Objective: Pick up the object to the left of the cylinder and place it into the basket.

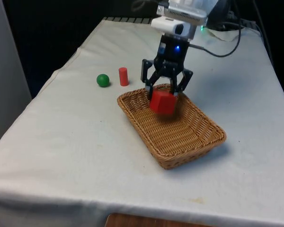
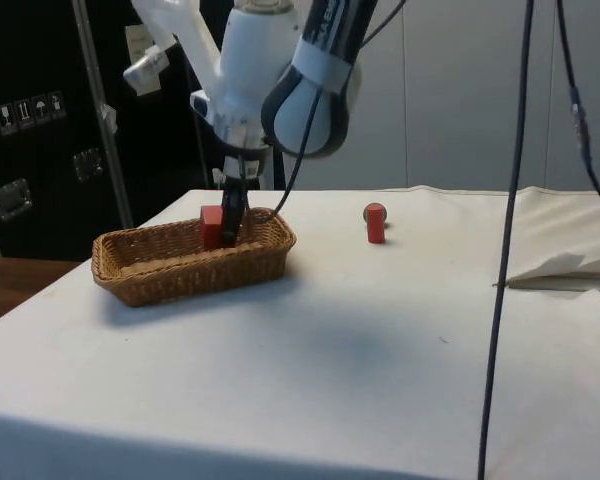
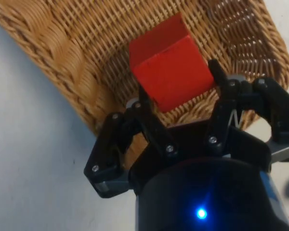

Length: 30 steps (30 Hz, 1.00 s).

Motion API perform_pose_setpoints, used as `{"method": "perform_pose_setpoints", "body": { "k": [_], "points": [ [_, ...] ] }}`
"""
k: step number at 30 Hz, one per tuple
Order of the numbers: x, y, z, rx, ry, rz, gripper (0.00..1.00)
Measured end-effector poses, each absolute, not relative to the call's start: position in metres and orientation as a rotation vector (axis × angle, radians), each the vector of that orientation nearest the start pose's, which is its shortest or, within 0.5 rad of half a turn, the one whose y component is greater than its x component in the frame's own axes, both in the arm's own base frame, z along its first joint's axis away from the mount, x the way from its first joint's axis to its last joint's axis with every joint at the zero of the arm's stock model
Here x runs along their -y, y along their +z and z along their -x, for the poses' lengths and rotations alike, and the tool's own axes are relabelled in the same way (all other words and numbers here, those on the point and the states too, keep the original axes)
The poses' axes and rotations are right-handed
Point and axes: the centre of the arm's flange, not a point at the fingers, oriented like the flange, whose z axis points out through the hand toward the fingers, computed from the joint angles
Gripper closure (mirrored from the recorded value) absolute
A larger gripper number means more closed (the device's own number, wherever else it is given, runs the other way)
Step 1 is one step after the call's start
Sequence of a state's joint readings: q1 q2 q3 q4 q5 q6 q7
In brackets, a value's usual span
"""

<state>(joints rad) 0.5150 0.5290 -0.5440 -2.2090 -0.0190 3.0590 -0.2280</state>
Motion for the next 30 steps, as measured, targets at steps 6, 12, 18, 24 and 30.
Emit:
{"method": "perform_pose_setpoints", "body": {
  "k": [6, 12, 18, 24, 30],
  "points": [
    [0.011, 0.198, -0.59, 0.56, -0.598, 3.354, 0.9],
    [0.007, 0.189, -0.595, 0.562, -0.607, 3.36, 0.9],
    [0.007, 0.191, -0.597, 0.563, -0.612, 3.359, 0.45],
    [0.007, 0.191, -0.598, 0.562, -0.611, 3.359, 0.0],
    [0.006, 0.191, -0.598, 0.564, -0.611, 3.359, 0.0]
  ]
}}
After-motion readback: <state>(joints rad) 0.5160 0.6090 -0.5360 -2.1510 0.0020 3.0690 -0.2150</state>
